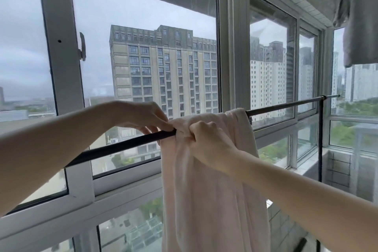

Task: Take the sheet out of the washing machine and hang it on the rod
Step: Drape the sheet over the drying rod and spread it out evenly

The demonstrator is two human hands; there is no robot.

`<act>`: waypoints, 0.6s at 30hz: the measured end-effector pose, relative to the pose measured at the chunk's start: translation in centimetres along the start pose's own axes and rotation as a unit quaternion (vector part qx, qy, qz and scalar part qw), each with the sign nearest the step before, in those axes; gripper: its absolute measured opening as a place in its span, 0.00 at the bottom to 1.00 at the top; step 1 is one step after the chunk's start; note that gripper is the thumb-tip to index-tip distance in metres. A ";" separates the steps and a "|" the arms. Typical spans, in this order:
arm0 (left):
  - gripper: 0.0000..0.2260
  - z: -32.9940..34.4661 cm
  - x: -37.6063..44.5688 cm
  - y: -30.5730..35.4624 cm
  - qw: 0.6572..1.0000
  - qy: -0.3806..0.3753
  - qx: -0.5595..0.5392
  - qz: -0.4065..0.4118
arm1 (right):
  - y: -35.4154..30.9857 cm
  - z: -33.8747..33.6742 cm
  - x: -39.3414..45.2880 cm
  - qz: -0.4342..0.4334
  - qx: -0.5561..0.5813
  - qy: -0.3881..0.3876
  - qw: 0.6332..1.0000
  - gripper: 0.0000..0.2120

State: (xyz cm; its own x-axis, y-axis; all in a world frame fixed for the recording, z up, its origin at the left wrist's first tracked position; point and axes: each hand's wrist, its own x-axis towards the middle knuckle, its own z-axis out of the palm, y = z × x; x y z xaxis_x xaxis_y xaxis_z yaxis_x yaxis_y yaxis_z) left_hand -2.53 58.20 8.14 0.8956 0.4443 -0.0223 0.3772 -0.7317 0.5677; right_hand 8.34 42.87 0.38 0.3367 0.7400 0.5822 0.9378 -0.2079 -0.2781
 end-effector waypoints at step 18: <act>0.14 -4.3 -0.1 4.2 0.973 0.194 -0.090 0.089 | 1.1 -12.6 6.0 -0.173 -0.099 0.006 0.980 0.10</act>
State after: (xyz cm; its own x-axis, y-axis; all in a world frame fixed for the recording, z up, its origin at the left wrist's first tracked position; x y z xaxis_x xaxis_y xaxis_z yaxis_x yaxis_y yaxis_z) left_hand -2.03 57.34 14.10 0.7730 0.5059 0.3828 0.1449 -0.7282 0.6698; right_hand 12.46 39.03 13.18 -0.0038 0.7806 0.6251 0.9937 -0.0669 0.0895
